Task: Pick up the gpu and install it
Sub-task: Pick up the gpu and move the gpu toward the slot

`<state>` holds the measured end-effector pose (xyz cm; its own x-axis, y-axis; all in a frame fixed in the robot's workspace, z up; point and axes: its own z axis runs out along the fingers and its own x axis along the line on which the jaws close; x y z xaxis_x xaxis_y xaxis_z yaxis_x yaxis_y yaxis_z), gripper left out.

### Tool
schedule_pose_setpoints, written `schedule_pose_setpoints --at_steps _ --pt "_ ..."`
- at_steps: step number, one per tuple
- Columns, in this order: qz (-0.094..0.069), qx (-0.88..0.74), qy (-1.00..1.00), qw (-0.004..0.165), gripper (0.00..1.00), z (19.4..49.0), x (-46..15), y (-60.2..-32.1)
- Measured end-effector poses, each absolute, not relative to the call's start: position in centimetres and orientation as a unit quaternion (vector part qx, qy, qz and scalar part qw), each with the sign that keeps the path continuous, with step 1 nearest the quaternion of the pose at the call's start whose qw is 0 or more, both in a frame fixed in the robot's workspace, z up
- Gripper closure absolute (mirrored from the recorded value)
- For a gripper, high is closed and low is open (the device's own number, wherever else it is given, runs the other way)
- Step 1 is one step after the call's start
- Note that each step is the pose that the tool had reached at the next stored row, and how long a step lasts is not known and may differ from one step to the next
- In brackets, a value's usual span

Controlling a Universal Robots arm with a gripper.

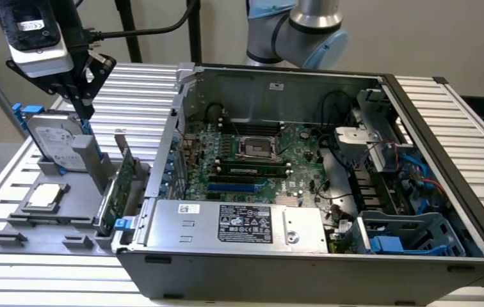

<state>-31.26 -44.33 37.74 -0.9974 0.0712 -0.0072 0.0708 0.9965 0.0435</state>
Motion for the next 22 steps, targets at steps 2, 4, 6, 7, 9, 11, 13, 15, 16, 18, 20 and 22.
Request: schedule_pose_setpoints --at_steps 2,4,6,7,9,11,13,15,16,18,20,22 --pt "0.022 0.036 0.999 0.004 0.89 37.74 -31.26 -44.33" --pt "0.022 0.036 0.999 0.004 0.89 37.74 -31.26 -44.33" --pt "0.022 0.036 0.999 0.004 0.89 37.74 -31.26 -44.33" --pt "0.022 0.036 0.999 0.004 0.89 37.74 -31.26 -44.33" --pt "0.022 0.036 0.999 0.004 0.88 37.74 -31.26 -44.33" --pt "0.022 0.036 0.999 0.004 0.82 37.74 -31.26 -44.33" --pt "0.022 0.036 0.999 0.004 0.70 37.74 -31.26 -44.33" --pt "0.022 0.036 0.999 0.004 0.64 37.74 -31.26 -44.33" --pt "0.022 0.036 0.999 0.004 0.58 37.74 -31.26 -44.33" --pt "0.022 0.036 0.999 0.004 0.58 37.74 -31.26 -44.33" --pt "0.022 0.036 0.999 0.004 0.52 37.71 -31.26 -44.33" --pt "0.022 0.035 0.999 0.004 0.52 37.42 -31.25 -44.39"
